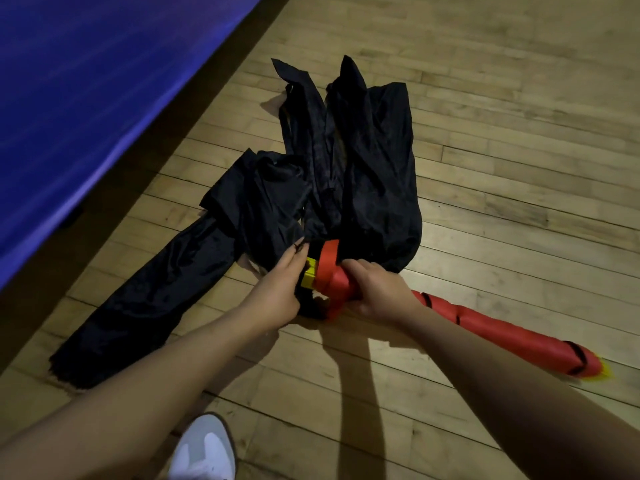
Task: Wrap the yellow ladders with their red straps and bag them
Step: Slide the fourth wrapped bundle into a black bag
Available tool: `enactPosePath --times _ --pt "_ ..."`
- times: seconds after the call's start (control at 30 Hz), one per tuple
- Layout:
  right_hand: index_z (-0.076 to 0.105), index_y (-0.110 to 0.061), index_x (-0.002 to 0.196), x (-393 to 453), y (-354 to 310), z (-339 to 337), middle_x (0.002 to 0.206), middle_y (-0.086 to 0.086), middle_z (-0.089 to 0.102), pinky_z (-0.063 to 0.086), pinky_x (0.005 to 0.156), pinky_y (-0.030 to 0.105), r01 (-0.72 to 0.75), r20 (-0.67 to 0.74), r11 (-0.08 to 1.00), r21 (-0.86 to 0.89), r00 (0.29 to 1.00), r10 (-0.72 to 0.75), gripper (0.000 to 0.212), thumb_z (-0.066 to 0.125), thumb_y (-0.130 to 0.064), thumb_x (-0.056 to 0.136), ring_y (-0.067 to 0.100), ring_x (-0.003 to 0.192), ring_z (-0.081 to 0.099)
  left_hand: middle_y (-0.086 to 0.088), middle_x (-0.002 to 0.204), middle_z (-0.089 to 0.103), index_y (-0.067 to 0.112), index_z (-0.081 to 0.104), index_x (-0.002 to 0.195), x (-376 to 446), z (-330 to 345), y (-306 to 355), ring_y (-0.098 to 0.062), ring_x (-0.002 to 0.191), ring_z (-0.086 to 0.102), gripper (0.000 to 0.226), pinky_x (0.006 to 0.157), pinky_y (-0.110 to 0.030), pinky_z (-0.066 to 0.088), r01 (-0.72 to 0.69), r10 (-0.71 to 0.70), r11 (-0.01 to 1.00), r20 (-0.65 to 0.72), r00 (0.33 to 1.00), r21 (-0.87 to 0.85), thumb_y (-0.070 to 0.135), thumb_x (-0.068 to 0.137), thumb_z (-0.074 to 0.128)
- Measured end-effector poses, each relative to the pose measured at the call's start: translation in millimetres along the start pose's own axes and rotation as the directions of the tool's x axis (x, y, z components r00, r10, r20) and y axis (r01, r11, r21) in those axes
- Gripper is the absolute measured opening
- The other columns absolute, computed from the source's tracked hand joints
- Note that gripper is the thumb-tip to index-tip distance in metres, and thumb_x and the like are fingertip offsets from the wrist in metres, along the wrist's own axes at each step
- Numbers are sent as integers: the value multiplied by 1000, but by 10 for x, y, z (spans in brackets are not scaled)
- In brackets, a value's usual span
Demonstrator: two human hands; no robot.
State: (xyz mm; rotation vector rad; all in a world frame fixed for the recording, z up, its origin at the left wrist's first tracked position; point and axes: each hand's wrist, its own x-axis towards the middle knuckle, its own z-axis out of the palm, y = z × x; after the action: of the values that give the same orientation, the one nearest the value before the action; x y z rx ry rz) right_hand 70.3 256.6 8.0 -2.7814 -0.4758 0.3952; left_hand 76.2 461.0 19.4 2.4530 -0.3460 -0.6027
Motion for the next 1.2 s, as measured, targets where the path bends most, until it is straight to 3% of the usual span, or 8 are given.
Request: enactPosePath --times 0.23,0.4,0.5,0.67,0.8,0.97,1.07,1.2 --pt "52 -14 122 336 -309 119 117 4 55 48 84 37 -74 -34 991 110 996 79 54 72 -36 77 24 109 53 7 160 -4 18 4 154 -40 -127 5 -20 145 16 87 116 -34 26 -38 54 989 -103 993 146 -9 85 49" --pt "53 -10 121 550 -412 242 114 7 57 49 81 37 -95 -110 978 188 987 117 48 67 -29 80 26 106 56 15 159 -6 19 4 154 5 -132 44 -8 145 6 86 109 -11 10 -116 119 992 -72 990 42 -14 85 43" --pt "49 -8 121 610 -414 297 116 9 55 45 81 38 -144 -154 967 212 972 179 49 67 -30 81 28 105 55 8 160 2 17 6 154 109 -98 -50 -15 145 12 87 116 -22 15 -36 36 999 -140 989 4 -15 84 45" --pt "50 -9 117 584 -354 380 115 9 54 39 86 39 -144 -129 989 28 981 147 45 61 -39 86 31 106 53 3 160 8 15 11 154 247 -19 -119 -20 144 17 84 116 -25 17 -14 17 999 -58 998 47 -15 83 45" --pt "45 -12 128 379 -219 356 119 6 49 36 91 37 -76 -111 994 -77 992 67 57 63 -41 82 28 109 50 2 158 16 16 16 153 275 112 49 -19 142 22 81 117 -31 23 -40 39 996 10 999 75 -15 84 45" --pt "36 -12 132 -97 14 485 127 8 45 35 98 37 -289 -44 934 -211 957 286 56 59 -35 87 29 115 46 0 142 38 20 22 153 277 209 264 -18 131 38 80 108 -24 32 23 -24 990 -1 1000 -138 -15 84 44" --pt "37 -14 133 -164 63 484 127 10 48 39 92 42 -297 -18 931 -214 954 300 44 51 -27 93 33 111 50 -2 140 36 21 27 149 272 302 438 -22 126 42 69 104 -34 42 88 -102 956 -35 994 -280 -8 89 45" --pt "40 -14 128 -105 105 397 126 9 48 43 86 41 -259 -21 964 -65 966 258 39 54 -24 93 31 112 51 -5 122 45 17 32 121 297 287 537 -24 113 49 44 88 -29 40 88 -189 934 -268 945 -347 3 87 56"
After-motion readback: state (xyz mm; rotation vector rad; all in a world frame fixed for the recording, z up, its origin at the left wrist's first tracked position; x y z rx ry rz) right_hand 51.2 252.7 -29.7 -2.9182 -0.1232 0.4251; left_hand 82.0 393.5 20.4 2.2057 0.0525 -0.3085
